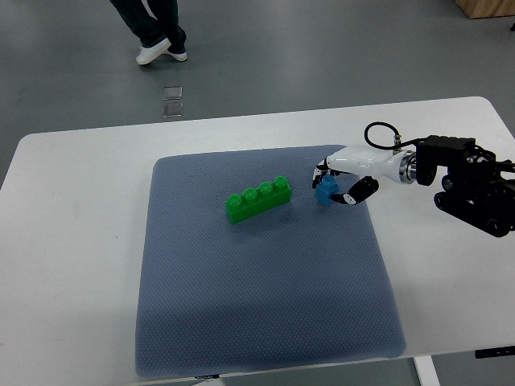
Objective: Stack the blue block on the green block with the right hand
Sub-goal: 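Close the right hand fingers around the blue block, then lift the blue block and carry it over the green block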
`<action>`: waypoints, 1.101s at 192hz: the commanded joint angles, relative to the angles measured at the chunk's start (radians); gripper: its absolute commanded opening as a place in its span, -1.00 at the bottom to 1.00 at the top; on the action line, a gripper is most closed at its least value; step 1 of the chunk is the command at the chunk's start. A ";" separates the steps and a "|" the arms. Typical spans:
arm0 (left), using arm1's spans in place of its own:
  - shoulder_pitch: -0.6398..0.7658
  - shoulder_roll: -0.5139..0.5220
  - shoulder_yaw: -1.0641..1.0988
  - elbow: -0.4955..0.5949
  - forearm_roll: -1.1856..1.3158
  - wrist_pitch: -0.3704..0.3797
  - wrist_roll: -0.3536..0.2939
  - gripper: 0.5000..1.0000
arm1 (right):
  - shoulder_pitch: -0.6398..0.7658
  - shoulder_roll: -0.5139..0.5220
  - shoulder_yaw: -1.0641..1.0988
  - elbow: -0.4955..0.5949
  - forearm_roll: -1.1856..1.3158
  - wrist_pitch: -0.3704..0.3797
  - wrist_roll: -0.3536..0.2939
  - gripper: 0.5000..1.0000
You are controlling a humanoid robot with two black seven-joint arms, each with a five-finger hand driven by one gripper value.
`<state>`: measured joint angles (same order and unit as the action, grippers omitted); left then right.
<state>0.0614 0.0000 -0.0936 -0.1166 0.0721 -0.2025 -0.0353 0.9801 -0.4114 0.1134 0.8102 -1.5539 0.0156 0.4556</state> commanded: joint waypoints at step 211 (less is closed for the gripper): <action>0.000 0.000 0.000 0.000 0.000 0.000 0.000 1.00 | 0.127 0.160 0.017 0.014 0.009 0.035 -0.035 -1.00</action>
<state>0.0614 0.0000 -0.0936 -0.1166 0.0721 -0.2025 -0.0353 1.1104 -0.2558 0.1347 0.8299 -1.5423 0.0477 0.4203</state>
